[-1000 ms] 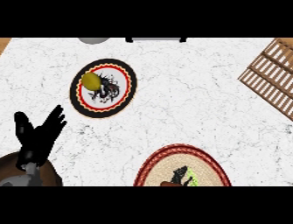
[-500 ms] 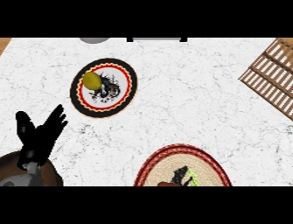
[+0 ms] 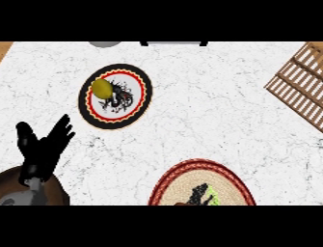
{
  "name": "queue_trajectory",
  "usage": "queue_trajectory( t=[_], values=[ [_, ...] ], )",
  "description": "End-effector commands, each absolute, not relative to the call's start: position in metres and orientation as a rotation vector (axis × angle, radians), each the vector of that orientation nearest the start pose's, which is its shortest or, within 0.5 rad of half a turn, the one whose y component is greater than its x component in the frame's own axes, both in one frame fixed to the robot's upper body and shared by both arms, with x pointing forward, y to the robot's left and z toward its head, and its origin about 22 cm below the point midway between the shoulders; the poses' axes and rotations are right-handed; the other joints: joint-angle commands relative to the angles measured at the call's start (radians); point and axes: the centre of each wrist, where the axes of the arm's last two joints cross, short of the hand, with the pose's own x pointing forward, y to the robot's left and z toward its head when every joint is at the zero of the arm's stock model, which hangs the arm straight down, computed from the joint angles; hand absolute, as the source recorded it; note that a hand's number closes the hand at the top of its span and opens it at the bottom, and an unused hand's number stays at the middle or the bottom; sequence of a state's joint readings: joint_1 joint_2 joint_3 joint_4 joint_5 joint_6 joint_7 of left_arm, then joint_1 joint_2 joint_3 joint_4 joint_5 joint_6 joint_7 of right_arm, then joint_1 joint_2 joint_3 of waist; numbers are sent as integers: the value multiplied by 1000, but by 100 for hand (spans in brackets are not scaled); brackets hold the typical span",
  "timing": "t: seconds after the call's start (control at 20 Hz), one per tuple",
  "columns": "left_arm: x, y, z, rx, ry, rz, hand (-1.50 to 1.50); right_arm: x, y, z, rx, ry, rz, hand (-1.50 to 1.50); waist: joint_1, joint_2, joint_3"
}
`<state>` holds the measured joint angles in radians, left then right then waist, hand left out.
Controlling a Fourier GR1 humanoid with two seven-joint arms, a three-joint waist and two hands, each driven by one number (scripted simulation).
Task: Pick the croissant from the placemat and place it in the tiered shelf
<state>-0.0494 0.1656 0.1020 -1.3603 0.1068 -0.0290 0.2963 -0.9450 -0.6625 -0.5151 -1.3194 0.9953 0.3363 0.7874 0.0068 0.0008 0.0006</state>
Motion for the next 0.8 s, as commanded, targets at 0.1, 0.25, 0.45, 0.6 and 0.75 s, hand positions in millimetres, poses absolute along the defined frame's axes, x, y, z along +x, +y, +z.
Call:
queue_trajectory(
  t=[0.1,0.25,0.45,0.6,0.75],
  values=[
    [259,287,-14,95,-1129,45,0,344,-408,353,-1442,-997,-12,150,4,1,-1],
    [256,289,-31,101,-1105,60,0,360,-412,331,-1476,-979,20,150,7,3,-1],
    [240,282,-28,84,-1114,24,0,353,-429,317,-1486,-1022,33,150,3,0,-1],
    [244,280,-28,85,-1121,33,0,357,-440,323,-1484,-1054,-2,150,5,1,-1],
    [264,290,-20,91,-1128,18,0,365,-443,312,-1463,-1073,21,150,4,2,-1]
  ],
)
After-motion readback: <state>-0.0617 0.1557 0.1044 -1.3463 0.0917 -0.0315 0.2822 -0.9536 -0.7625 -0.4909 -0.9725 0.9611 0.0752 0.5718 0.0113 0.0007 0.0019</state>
